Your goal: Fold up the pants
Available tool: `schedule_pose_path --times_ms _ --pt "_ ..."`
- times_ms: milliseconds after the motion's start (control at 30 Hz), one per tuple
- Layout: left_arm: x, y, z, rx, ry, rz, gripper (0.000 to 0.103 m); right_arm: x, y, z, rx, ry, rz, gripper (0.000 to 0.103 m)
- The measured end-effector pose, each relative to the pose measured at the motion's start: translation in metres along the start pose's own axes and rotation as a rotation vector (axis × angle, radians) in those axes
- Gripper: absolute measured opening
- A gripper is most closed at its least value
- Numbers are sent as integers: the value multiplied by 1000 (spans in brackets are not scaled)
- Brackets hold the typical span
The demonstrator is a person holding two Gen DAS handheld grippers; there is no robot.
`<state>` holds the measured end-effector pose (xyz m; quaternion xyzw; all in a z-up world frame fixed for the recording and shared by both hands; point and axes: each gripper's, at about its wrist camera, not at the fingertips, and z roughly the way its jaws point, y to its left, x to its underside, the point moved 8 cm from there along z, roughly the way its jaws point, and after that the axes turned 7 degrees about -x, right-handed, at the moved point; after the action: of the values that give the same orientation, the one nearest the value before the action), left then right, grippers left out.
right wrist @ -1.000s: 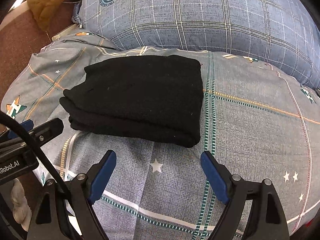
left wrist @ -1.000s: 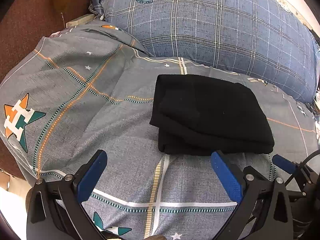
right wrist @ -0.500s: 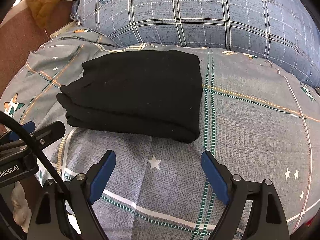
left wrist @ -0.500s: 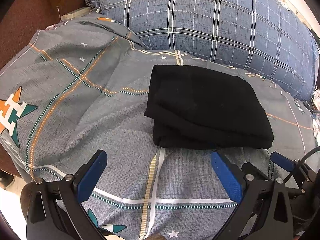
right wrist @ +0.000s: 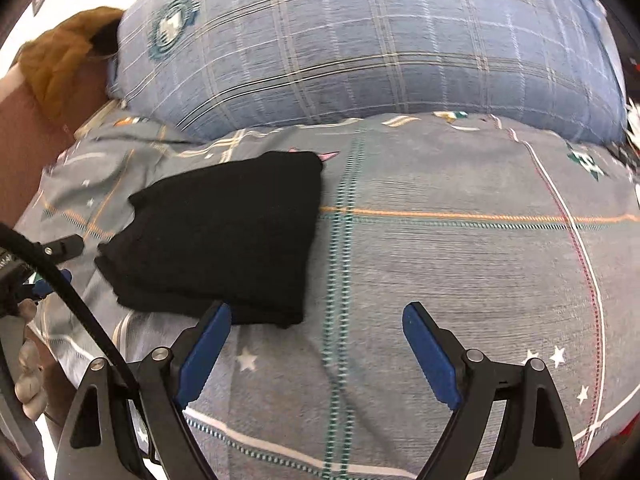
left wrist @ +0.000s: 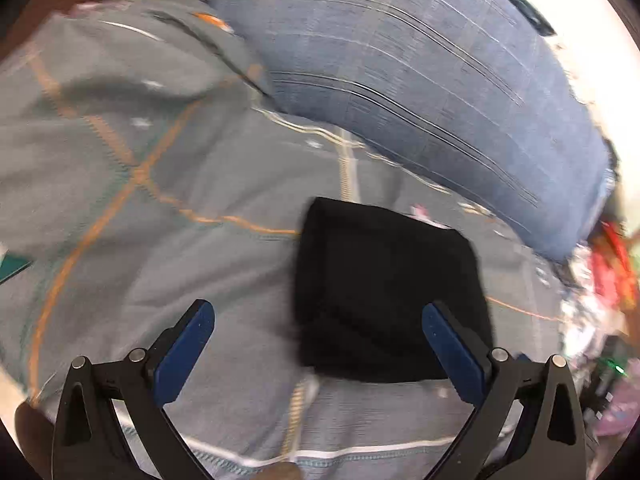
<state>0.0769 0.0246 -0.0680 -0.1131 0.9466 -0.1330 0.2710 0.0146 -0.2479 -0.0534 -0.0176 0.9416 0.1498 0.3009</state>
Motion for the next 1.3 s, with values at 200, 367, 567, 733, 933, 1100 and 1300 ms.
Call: schedule_pose_path --times_ms 200,367,567,733,933,1100,1300 --pt "-12 -9 24 -23 42 2 96 -25 -2 8 -139 9 105 91" --pt "-7 1 63 103 175 -165 83 -54 7 39 -269 42 133 91" --pt "0 -14 79 145 206 -128 77 -58 14 84 -367 130 193 89" --pt "-1 -13 80 216 179 -151 83 -63 24 94 -386 137 179 89" --pt "3 -28 70 174 154 -33 65 -64 31 92 -362 134 122 65" --pt "-1 -27 54 241 145 -93 53 -77 36 65 -398 83 116 33" --pt "-14 -46 28 244 81 -55 53 -99 49 26 -434 0 86 31"
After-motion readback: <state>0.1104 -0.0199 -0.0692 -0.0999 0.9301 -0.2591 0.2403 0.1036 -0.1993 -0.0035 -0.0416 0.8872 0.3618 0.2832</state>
